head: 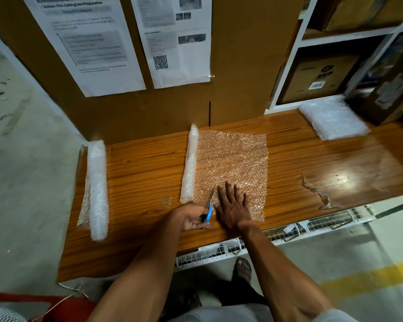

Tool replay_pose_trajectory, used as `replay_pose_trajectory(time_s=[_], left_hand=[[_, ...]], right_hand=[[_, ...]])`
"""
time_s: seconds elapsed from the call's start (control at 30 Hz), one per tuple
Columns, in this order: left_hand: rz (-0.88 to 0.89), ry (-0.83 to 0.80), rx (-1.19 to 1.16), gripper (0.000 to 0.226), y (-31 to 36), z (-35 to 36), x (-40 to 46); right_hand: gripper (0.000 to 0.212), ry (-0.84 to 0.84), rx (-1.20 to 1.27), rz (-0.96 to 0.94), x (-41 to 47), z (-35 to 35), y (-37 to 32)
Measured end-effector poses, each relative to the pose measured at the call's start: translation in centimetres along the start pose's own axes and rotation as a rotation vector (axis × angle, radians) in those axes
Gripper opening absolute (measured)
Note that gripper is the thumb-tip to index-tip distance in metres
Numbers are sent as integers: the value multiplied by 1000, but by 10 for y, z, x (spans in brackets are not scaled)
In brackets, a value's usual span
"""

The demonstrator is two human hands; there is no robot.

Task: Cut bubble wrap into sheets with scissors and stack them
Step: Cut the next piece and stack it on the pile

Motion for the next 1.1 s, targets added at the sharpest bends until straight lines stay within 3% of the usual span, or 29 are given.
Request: replay_pose_trajectory(time_s=[0.2,0.4,1.1], left_hand=[[48,69,-10,2,5,5,6],[68,96,-42,13,6,6,8],[-50,23,-2,14,23,9,10]], right_hand=[[70,-12,1,9,0,-1,0],[70,-35,-2,7,2,0,3],[74,-36,-5,-1,-11,-2,3]])
Point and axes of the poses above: each hand's wrist, its own x-axis towards the middle knuckle, its own z-axis out of the palm, y = z × x, the point moved 6 cm from there along x, towards the middle knuckle, and after that the axes turned 5 degrees about x, right-handed, at the moved point
